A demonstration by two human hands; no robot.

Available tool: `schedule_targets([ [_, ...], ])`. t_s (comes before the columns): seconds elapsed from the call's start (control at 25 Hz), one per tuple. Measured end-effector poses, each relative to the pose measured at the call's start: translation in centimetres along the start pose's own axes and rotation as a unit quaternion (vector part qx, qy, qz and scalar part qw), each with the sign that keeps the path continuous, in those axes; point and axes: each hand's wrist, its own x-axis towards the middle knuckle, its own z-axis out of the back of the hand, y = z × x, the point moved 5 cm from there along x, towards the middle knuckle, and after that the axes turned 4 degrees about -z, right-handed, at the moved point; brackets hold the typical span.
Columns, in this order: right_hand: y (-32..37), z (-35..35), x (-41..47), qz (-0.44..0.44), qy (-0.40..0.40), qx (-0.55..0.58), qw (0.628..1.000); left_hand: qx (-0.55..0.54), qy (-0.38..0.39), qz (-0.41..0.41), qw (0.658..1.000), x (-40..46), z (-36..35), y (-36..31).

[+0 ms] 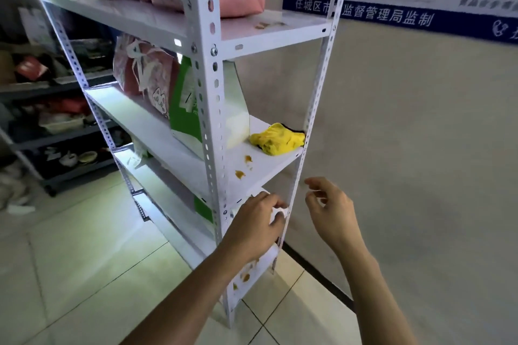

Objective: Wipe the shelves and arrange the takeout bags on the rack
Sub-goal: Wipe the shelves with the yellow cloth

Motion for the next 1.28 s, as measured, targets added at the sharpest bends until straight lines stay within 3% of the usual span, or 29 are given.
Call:
schedule_targets([
  [0.28,-0.3,-3.1,10.5,0.038,0.077,-0.011,0.996,0.024,-0.045,0.049,0.997,7.5,-2.9,3.6],
  [0.44,-1.6,-3.9,15.5,0.063,0.095,-0.028,0.993,0.106,-0.037,0.084,0.990,10.8,-5.2,5.7],
  [0.6,-1.3,-6.1,20.8,0.076,0.110,-0.033,0.991,0.183,-0.016,0.161,0.970,11.1,-6.3,8.0],
  [0.84,-0.7,-11.9,27.5,0.107,0.154,-0.122,0.975,0.251,-0.043,0.182,0.950,11.2,-7.9,7.8],
  [1.04,-4.1,-16.1,28.7,0.118,0.277,-0.297,0.906,0.258,-0.046,0.235,0.936,11.4,-8.8,7.2],
  [1.28,-4.6,-16.7,30.2,0.214,0.224,-0.353,0.883,0.237,-0.094,0.266,0.930,10.9,-8.9,6.0],
])
